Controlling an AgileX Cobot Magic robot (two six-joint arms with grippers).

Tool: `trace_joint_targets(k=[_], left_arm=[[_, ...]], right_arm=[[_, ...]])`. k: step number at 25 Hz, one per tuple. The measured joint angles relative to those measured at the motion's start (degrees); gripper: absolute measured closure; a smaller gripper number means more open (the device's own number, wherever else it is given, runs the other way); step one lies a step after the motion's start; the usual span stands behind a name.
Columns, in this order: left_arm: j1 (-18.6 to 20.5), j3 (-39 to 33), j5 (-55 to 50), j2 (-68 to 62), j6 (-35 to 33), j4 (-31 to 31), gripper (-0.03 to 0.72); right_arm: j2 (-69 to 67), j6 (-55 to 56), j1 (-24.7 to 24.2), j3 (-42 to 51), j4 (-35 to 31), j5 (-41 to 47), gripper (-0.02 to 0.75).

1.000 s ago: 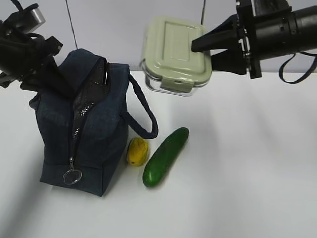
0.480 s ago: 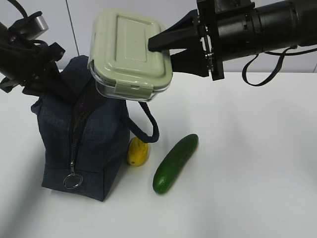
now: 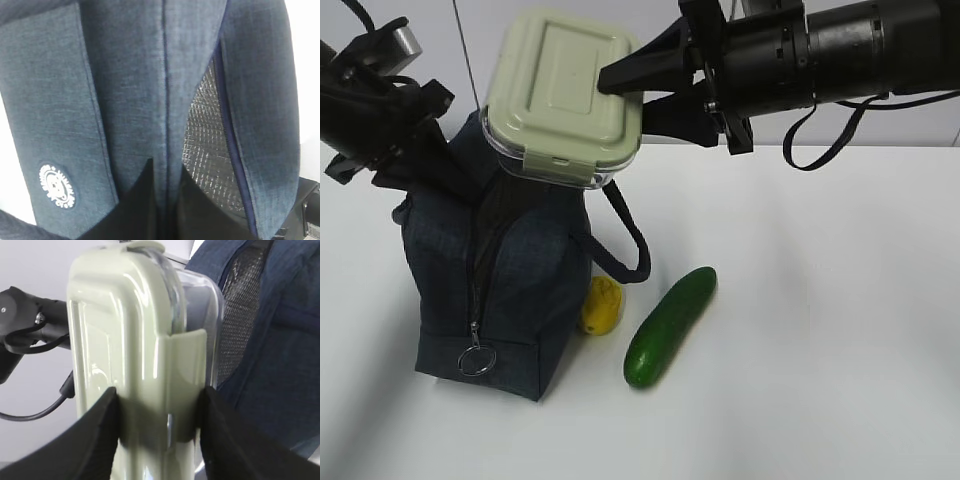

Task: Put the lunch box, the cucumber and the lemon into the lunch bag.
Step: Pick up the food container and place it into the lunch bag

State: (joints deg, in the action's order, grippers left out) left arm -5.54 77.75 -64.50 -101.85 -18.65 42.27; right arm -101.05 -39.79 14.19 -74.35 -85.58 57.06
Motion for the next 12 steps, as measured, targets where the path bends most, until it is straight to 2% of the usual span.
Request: trace_joint_targets(k=[6,12], left_arm=[[0.0,0.0,0.0,0.0,-2.0,2.5,0.696],[0.0,0.0,0.0,0.0,-5.1,6.4,0.696]], right_arm=[[0.0,-1.2,0.1,0.0,1.6,-5.3,0.384],[-1.5,-1.2,0.1,-0.1,3.5,-5.3,0.384]])
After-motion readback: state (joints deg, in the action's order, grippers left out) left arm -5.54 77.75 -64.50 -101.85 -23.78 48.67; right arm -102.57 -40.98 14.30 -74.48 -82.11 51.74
